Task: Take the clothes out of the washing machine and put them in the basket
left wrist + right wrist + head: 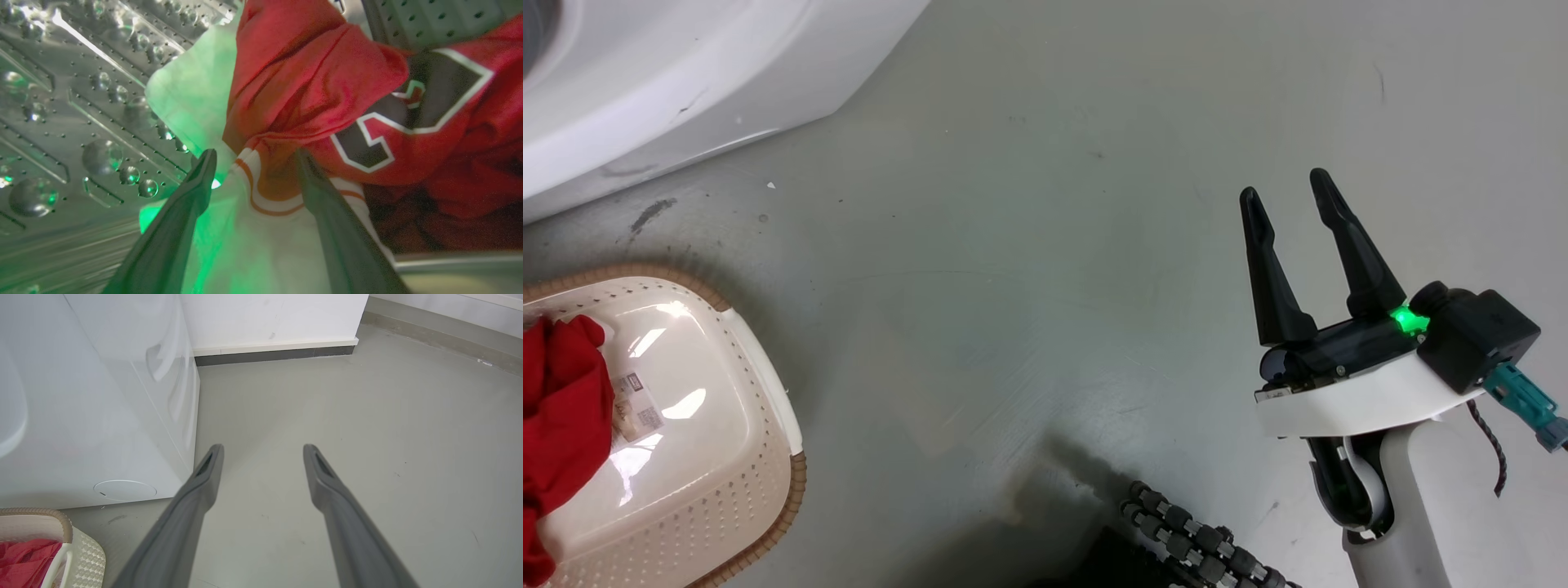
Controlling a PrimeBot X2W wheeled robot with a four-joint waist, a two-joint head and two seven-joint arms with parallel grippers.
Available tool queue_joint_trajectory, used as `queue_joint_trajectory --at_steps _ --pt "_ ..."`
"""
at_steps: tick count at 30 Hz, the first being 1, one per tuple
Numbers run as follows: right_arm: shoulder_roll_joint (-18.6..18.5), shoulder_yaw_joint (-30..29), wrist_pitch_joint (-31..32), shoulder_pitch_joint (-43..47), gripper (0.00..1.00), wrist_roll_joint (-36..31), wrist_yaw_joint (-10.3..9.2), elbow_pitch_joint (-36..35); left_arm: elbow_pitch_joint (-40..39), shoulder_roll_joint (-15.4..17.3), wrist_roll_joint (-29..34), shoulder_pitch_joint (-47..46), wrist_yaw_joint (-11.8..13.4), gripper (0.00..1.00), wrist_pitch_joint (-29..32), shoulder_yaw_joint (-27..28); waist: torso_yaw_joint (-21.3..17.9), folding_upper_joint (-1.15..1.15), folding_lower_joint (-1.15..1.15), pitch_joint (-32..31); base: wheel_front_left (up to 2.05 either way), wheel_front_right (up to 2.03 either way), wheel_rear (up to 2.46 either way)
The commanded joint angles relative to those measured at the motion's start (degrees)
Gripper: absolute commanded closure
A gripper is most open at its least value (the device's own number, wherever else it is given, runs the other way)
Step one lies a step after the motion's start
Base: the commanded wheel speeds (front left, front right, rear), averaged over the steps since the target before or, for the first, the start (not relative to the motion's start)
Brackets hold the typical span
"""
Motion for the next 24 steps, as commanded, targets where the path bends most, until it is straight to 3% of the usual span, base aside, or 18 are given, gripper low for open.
queue_joint_trajectory --at_steps 1,2,3,4,10,15,20,24 --pt "0.0 -0.3 -0.1 -0.5 0.0 0.4 -0.05 -0.3 0.6 0.2 -0.2 2.8 0.2 0.08 2.1 -0.3 0.0 0.0 0.0 0.2 0.0 0.0 0.0" --pt "0.0 -0.3 -0.1 -0.5 0.0 0.5 -0.06 -0.3 0.2 0.3 -0.3 3.1 0.3 0.56 2.6 -0.3 0.0 0.0 0.0 0.2 0.0 0.0 0.0" --pt "0.0 -0.3 -0.1 -0.5 0.0 0.6 -0.05 -0.3 -0.5 0.5 -0.5 3.2 0.5 0.95 2.3 -0.1 0.0 0.0 0.0 0.4 0.0 0.0 0.0" --pt "0.0 -0.2 -0.1 -0.6 0.0 0.8 -0.05 -0.2 -1.1 0.8 -0.4 3.2 0.6 1.0 2.0 0.0 0.0 0.0 0.0 0.5 0.0 0.0 0.0" --pt "0.0 0.3 -0.1 -1.3 0.0 1.3 -0.06 0.0 -3.3 2.0 0.8 2.3 3.3 1.0 -4.0 0.7 -0.3 0.0 0.0 0.7 0.0 0.0 0.0" --pt "0.0 0.4 -0.1 -1.8 0.0 1.1 -0.06 0.3 -2.4 1.9 1.7 1.9 6.8 1.0 -12.6 1.6 -0.6 0.0 0.0 0.3 0.0 0.0 0.0" --pt "0.0 -0.1 -0.1 -2.2 0.0 0.4 -0.05 0.5 0.0 0.0 0.9 1.9 10.0 1.0 -21.8 2.4 -0.2 0.0 0.0 -1.3 0.0 0.0 0.0" --pt "0.0 -0.8 -0.1 -1.9 0.0 -0.1 -0.05 0.5 1.9 -1.9 0.5 1.7 11.0 1.0 -26.9 2.3 0.7 0.0 0.0 -2.6 0.0 0.0 0.0"
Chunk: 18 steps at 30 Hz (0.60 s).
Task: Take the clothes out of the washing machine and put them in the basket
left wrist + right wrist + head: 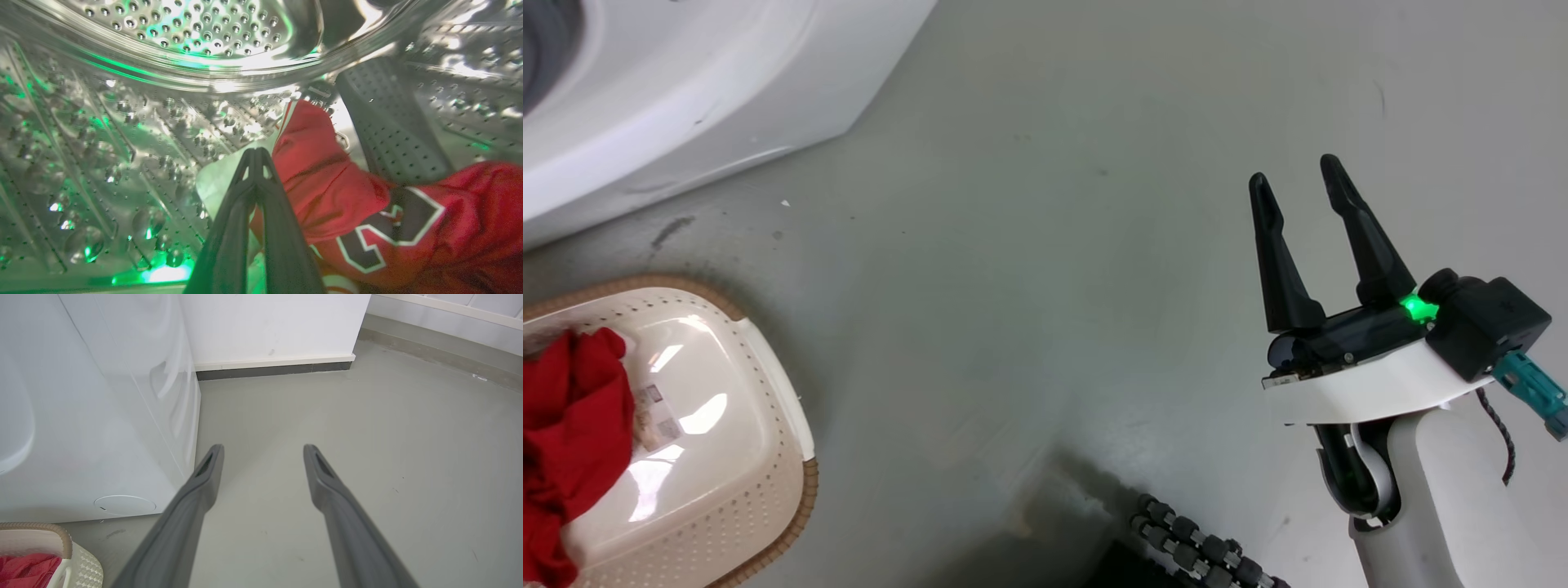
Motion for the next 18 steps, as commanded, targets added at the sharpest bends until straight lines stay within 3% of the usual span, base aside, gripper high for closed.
queue_joint_trajectory --at_steps 1,8,18 --pt "0.0 -0.6 -0.1 -0.4 0.0 -0.5 -0.04 -0.1 1.1 -1.6 -0.6 -0.1 0.8 1.0 -3.2 -0.1 1.1 0.0 0.0 -1.5 0.0 0.0 0.0" --pt "0.0 -2.4 -0.1 1.1 0.0 -2.3 -0.04 -0.2 6.9 -6.2 -3.0 1.3 2.2 1.0 -14.9 0.2 2.8 0.0 0.0 -6.1 0.0 0.0 0.0" --pt "0.0 -4.7 -0.1 3.8 0.0 -4.9 -0.04 -0.2 17.8 -11.7 -5.7 2.7 0.7 1.0 -28.4 -0.6 5.7 0.0 0.0 -13.3 0.0 0.0 0.0"
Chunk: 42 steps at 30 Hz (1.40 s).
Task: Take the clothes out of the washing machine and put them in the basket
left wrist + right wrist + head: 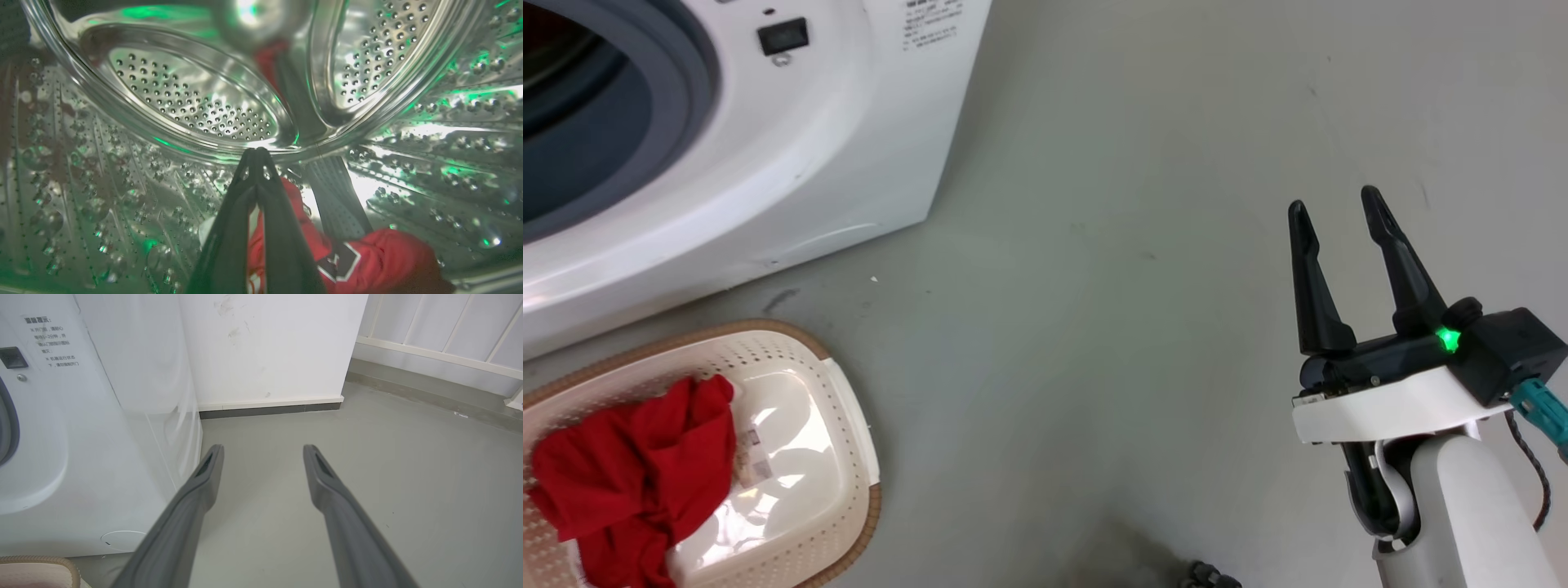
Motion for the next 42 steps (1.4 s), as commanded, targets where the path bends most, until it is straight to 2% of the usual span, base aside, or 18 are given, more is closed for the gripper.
queue_joint_trajectory --at_steps 1,7,16,23,29,30,31,32,33,42 --pt "0.0 -0.3 -0.1 0.7 0.0 -0.5 -0.04 -0.1 1.0 -0.6 -0.4 1.6 -0.2 1.0 -1.0 -0.2 1.3 0.0 0.0 -1.9 0.0 0.0 0.0" --pt "0.0 -1.1 -0.1 2.0 0.0 -1.6 -0.04 -0.4 3.7 -3.5 -2.3 5.5 -0.6 1.0 -5.3 0.0 2.9 0.0 0.0 -3.8 0.0 0.0 0.0" --pt "0.0 -1.4 -0.1 3.1 0.0 -1.9 -0.04 -0.3 2.3 -7.7 -4.8 13.0 1.2 1.0 -9.3 0.6 4.0 0.0 0.0 -5.1 0.0 0.0 0.0" --pt "0.0 -1.9 -0.1 3.6 0.0 -1.9 -0.04 -0.8 -4.8 -9.3 -5.8 19.6 4.0 1.0 -9.4 1.1 4.5 0.0 0.0 -5.0 0.0 0.0 0.0" --pt "0.0 -1.8 -0.1 3.2 0.0 -1.5 -0.04 -1.1 -13.5 -8.3 -4.6 22.6 6.1 1.0 -4.1 0.0 4.7 0.0 0.0 -4.1 0.0 0.0 0.0" --pt "0.0 -1.7 -0.1 3.1 0.0 -1.4 -0.04 -1.1 -15.0 -8.0 -4.5 22.8 6.4 0.75 -2.9 -0.1 4.7 0.0 0.0 -3.8 0.0 0.0 0.0" --pt "0.0 -1.6 -0.1 3.0 0.0 -1.3 -0.04 -1.1 -16.4 -7.8 -4.5 22.9 6.8 0.61 -1.7 -0.1 4.6 0.0 0.0 -3.6 0.0 0.0 0.0" --pt "0.0 -1.4 -0.1 2.8 0.0 -1.2 -0.04 -1.2 -17.8 -7.4 -4.4 23.1 7.0 0.19 -0.4 -0.2 4.4 0.0 0.0 -3.3 0.0 0.0 0.0" --pt "0.0 -1.3 -0.1 2.7 0.0 -1.1 -0.04 -1.1 -19.2 -7.1 -4.2 23.3 7.3 0.0 0.7 -0.3 4.2 0.0 0.0 -3.1 0.0 0.0 0.0" --pt "0.0 -1.1 -0.1 2.0 0.0 0.3 -0.04 -0.7 -29.6 -3.1 -2.6 22.8 9.5 0.0 9.7 -0.3 2.4 0.0 0.0 -1.1 0.0 0.0 0.0"
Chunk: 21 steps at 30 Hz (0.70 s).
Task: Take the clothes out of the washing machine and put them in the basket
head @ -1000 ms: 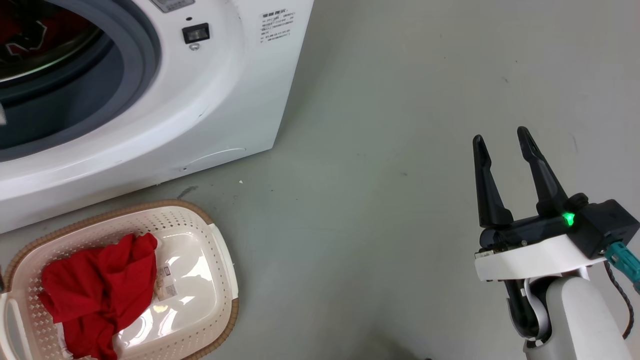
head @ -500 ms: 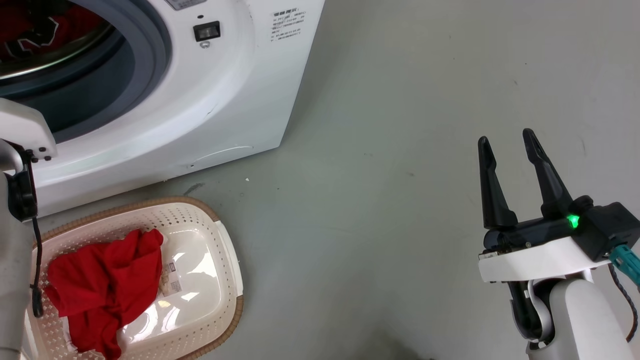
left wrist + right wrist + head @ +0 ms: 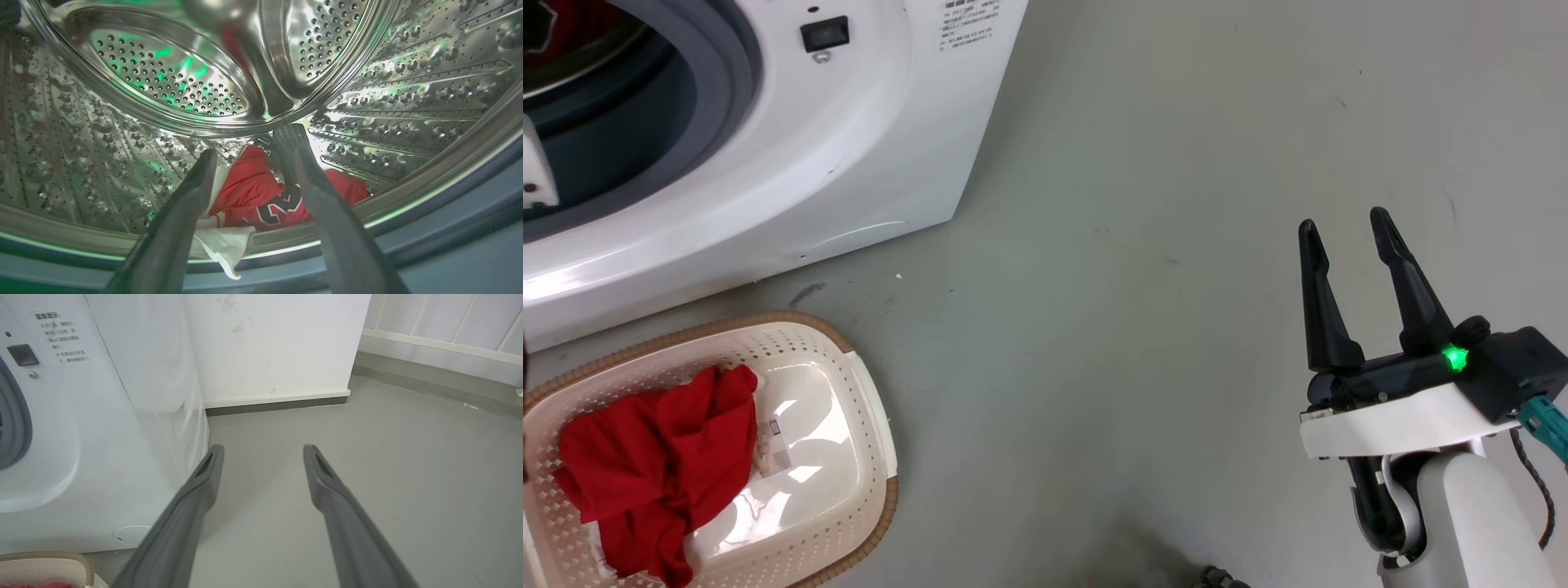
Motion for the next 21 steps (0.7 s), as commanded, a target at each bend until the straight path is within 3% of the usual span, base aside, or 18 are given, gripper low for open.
queue_joint_trajectory --at_steps 1,7,14,21 --pt "0.0 0.1 -0.1 -0.8 0.0 0.3 -0.04 0.0 -1.4 1.0 0.5 -0.5 0.2 0.0 1.6 -0.1 -0.5 0.0 0.0 0.6 0.0 0.0 0.0" --pt "0.0 0.8 -0.1 -1.6 0.0 1.3 -0.04 0.2 -5.0 5.4 2.2 -3.8 -2.0 0.0 10.5 -1.8 -1.6 0.0 0.0 2.7 0.0 0.0 0.0" --pt "0.0 2.1 -0.1 -2.8 0.0 2.4 -0.04 0.4 -5.9 12.4 3.8 -9.8 -7.9 0.0 25.0 -4.6 -3.3 0.0 0.0 6.3 0.0 0.0 0.0" --pt "0.0 3.7 -0.1 -4.2 0.0 3.7 -0.04 1.1 -5.5 15.6 4.1 -15.6 -12.4 0.0 40.0 -7.0 -4.8 0.0 0.0 9.8 0.0 0.0 0.0"
